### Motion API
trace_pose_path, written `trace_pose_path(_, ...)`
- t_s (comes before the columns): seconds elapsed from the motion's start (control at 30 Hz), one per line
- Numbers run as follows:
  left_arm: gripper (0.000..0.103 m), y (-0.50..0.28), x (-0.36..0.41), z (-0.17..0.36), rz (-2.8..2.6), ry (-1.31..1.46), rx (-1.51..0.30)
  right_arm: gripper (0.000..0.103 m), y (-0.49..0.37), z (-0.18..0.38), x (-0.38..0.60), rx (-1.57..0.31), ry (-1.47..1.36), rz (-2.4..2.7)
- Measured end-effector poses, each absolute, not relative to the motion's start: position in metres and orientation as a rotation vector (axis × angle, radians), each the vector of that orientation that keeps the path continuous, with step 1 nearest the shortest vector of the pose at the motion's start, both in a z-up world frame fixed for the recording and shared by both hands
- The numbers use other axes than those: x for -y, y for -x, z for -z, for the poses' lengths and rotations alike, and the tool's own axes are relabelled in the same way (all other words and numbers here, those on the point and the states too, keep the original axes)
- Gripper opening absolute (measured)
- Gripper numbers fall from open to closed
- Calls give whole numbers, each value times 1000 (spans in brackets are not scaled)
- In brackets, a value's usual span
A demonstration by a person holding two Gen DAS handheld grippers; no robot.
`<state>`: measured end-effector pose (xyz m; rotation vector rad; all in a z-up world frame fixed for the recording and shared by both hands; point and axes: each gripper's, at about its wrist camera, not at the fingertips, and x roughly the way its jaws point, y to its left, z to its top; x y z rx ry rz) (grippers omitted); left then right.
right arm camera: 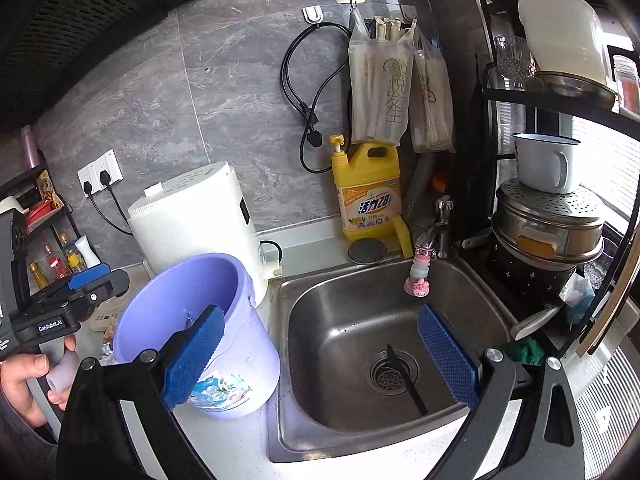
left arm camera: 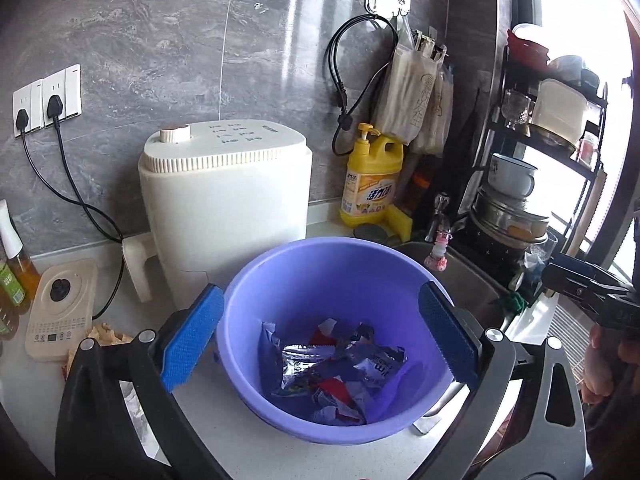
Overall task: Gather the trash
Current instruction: 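Carry both items over the purple bucket and open both grippers, then move both open grippers back to the remaining trash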
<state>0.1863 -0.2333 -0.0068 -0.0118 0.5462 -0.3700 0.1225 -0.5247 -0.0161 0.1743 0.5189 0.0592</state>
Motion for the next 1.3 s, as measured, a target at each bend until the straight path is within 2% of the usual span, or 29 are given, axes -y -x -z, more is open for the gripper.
trace_pose_path(0.73,97,-116,69,19,109,115,-585,95,-138,10,371,-556,-103,-364)
trace_pose_path(1.07,97,-90,23,35,59,157,-612,95,-134,13,300,-581,-38,-486)
trace_pose_path(1.3,92,-86,2,57,62,178,-657,95,-130,16,254,-617,28,-572)
